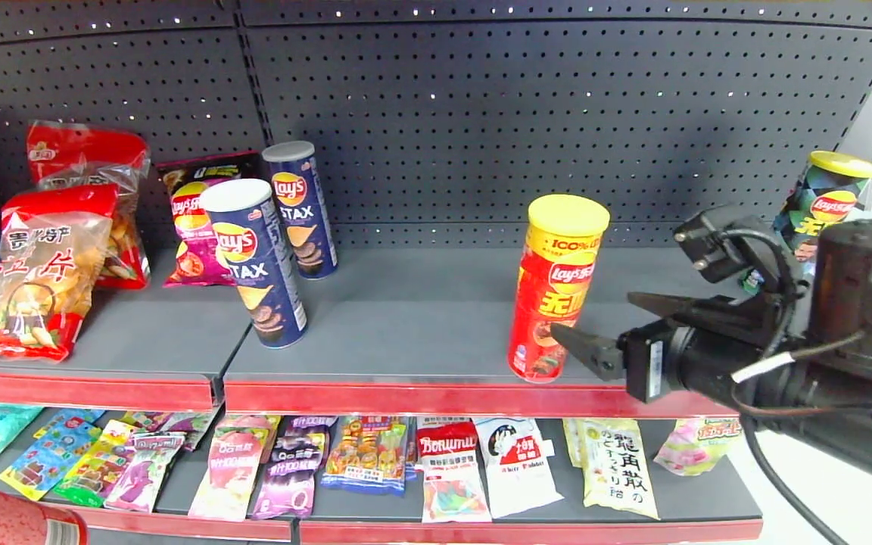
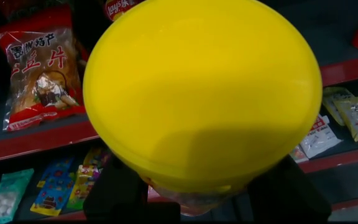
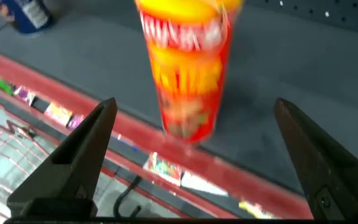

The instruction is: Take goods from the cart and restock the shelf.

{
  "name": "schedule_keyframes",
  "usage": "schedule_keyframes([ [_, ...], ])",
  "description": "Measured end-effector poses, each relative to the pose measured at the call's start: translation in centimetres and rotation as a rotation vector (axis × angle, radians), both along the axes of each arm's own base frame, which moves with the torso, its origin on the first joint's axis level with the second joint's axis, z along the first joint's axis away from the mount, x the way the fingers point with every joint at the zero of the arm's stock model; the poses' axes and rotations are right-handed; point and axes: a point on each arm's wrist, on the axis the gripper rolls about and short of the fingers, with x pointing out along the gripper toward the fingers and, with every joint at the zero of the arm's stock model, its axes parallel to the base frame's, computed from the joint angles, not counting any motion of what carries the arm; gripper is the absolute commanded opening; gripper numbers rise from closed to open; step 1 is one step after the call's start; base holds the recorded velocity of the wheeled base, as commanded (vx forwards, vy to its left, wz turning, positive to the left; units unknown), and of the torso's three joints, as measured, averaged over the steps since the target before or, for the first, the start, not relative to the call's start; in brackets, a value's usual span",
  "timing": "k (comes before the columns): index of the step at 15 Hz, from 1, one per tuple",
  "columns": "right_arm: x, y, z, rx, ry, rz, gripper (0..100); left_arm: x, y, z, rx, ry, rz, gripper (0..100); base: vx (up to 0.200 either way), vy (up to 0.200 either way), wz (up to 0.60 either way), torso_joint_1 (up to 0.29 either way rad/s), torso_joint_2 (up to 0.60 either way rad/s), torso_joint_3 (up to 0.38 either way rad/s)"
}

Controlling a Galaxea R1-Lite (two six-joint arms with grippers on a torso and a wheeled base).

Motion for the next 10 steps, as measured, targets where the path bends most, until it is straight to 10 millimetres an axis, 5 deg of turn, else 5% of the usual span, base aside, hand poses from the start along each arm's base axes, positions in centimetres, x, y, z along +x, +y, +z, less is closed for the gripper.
schedule_keyframes([
  [6,-2.5,-9.8,0.3,-0.133,-0.102,-0.048,100,-0.1,0.0,0.0,0.001,-0.004,-0.009,0,0.000,0.000,0.00,0.000,0.00,0.000],
  [10,-7.9,-13.9,-1.0,-0.148,-0.171,-0.139,100,-0.2,-0.1,0.1,-0.004,-0.011,-0.078,0,0.000,0.000,0.00,0.000,0.00,0.000],
])
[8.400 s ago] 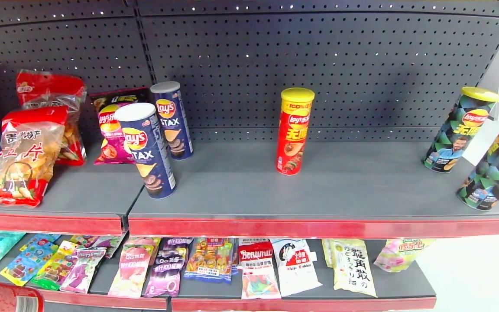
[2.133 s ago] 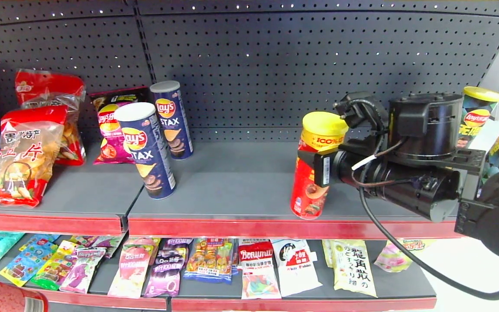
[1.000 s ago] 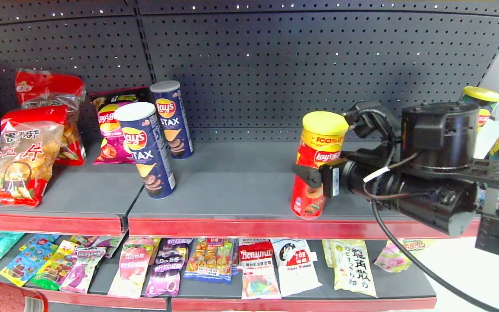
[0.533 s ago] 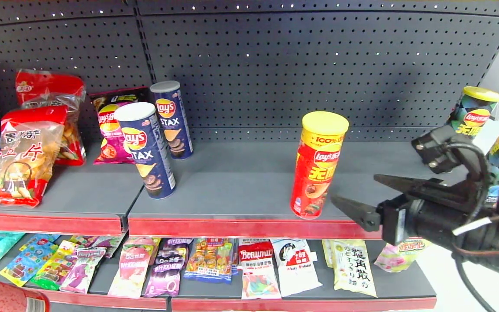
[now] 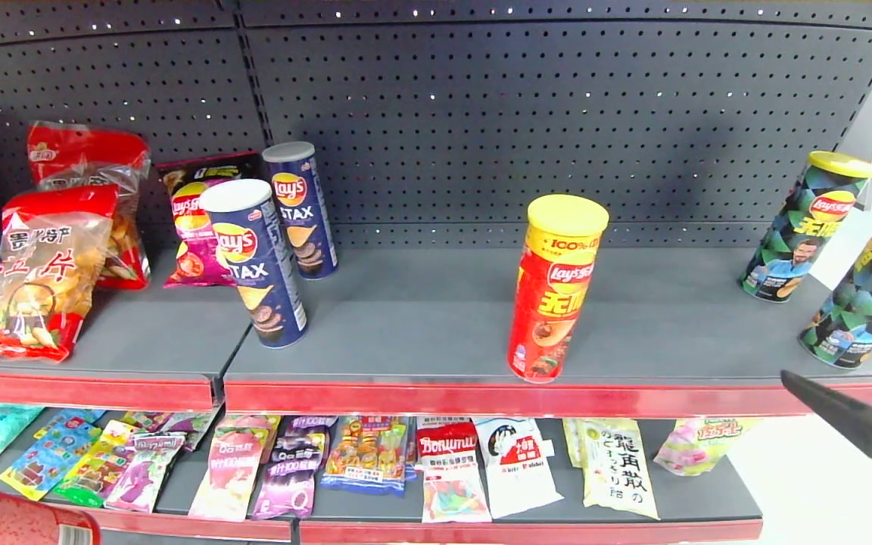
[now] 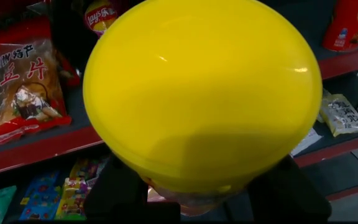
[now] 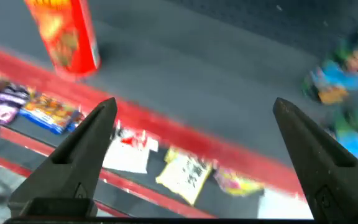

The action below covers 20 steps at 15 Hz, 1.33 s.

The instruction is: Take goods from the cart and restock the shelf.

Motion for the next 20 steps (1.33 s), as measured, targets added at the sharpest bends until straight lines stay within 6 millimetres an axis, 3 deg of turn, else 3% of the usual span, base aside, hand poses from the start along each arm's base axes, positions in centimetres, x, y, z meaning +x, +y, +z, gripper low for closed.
schedule_keyframes([
  [3,-3.6,-0.6,-2.2,-0.017,-0.017,-0.081,100,0.0,-0.1,-0.1,-0.002,0.004,-0.021,0,0.000,0.000,0.00,0.000,0.00,0.000],
  [7,-6.2,-0.8,-3.5,-0.028,0.001,-0.132,100,0.0,-0.1,-0.2,-0.004,0.007,-0.025,0,0.000,0.000,0.00,0.000,0.00,0.000],
  [11,-7.0,-0.7,-3.6,-0.027,-0.036,-0.126,100,0.1,-0.1,-0.2,-0.005,0.009,-0.025,0,0.000,0.000,0.00,0.000,0.00,0.000],
  [20,-7.1,-0.7,-4.1,-0.026,-0.023,-0.101,100,0.2,-0.1,-0.2,-0.004,0.015,-0.025,0,0.000,0.000,-0.60,0.004,0.00,0.002],
])
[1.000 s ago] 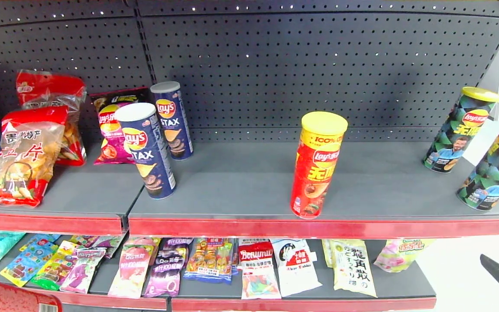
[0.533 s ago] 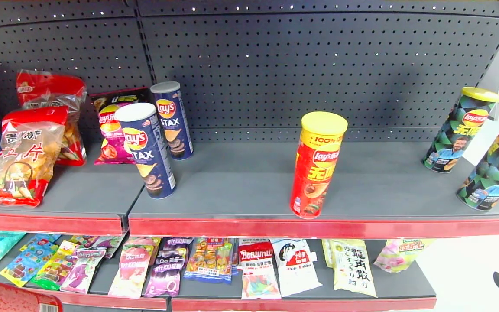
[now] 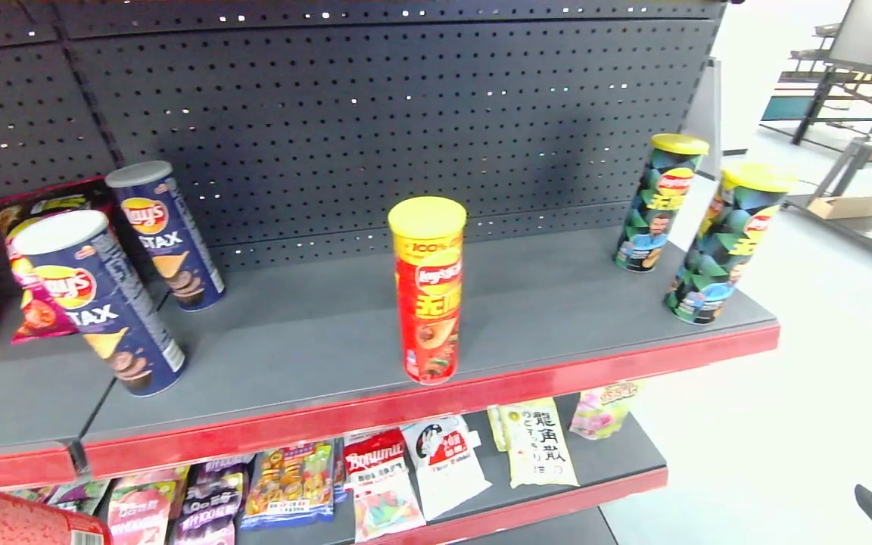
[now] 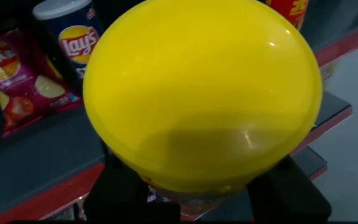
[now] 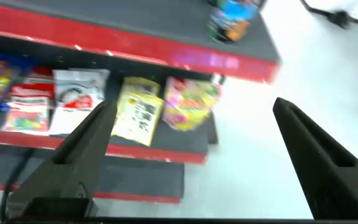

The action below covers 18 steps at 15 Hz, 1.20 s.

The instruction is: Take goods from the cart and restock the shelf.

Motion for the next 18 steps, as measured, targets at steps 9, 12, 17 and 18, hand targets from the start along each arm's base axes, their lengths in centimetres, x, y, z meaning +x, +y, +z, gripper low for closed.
schedule_keyframes([
  [9,-1.5,0.0,-2.7,0.041,0.001,0.003,100,0.1,0.0,0.4,-0.001,-0.005,0.004,0,0.000,0.000,0.00,0.000,0.00,0.000],
  [12,-3.0,0.1,-4.5,0.093,-0.033,0.063,100,0.3,0.0,0.6,-0.002,-0.009,0.007,0,0.000,0.000,0.00,0.000,0.00,0.000],
  [17,-5.3,-0.3,-6.5,0.224,-0.118,-0.125,100,0.8,0.0,0.6,-0.006,0.014,0.007,0,0.000,0.000,0.00,0.000,0.00,0.000],
  [18,-5.4,-0.4,-6.7,0.255,-0.137,-0.174,100,0.8,0.0,0.6,-0.007,0.016,0.007,0,0.000,0.000,0.00,0.000,0.00,0.000],
])
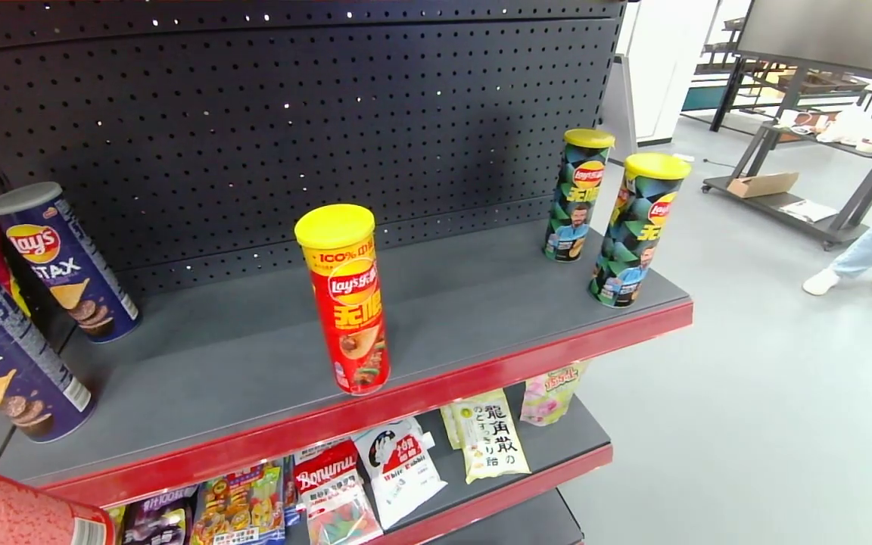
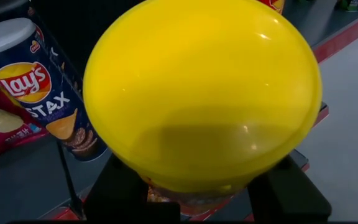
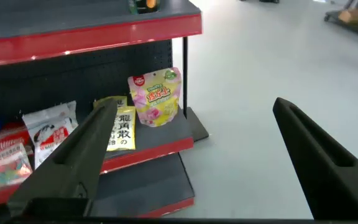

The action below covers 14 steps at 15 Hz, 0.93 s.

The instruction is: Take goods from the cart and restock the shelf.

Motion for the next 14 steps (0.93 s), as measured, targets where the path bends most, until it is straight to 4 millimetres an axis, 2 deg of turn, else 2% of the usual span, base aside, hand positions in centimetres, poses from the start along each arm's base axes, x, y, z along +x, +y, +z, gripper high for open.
schedule_keyframes([
  [7,-0.2,0.0,-0.6,0.015,-0.008,-0.008,100,0.9,0.0,-0.5,-0.007,0.033,-0.004,0,0.000,0.000,0.00,0.000,0.00,0.000],
  [9,-0.2,0.0,-0.6,0.014,-0.008,-0.008,100,1.9,-0.1,0.0,-0.016,0.031,-0.003,0,0.000,0.000,0.00,0.000,0.00,0.000],
  [12,-0.2,0.0,-0.6,0.014,-0.008,-0.008,100,5.3,-0.2,1.4,-0.022,0.005,0.001,0,0.000,0.000,0.00,0.000,0.00,0.000],
  [14,-0.2,0.0,-0.6,0.014,-0.008,-0.008,100,9.0,-0.3,2.4,-0.023,-0.026,-0.001,0,0.000,0.000,0.00,0.000,0.00,0.000],
])
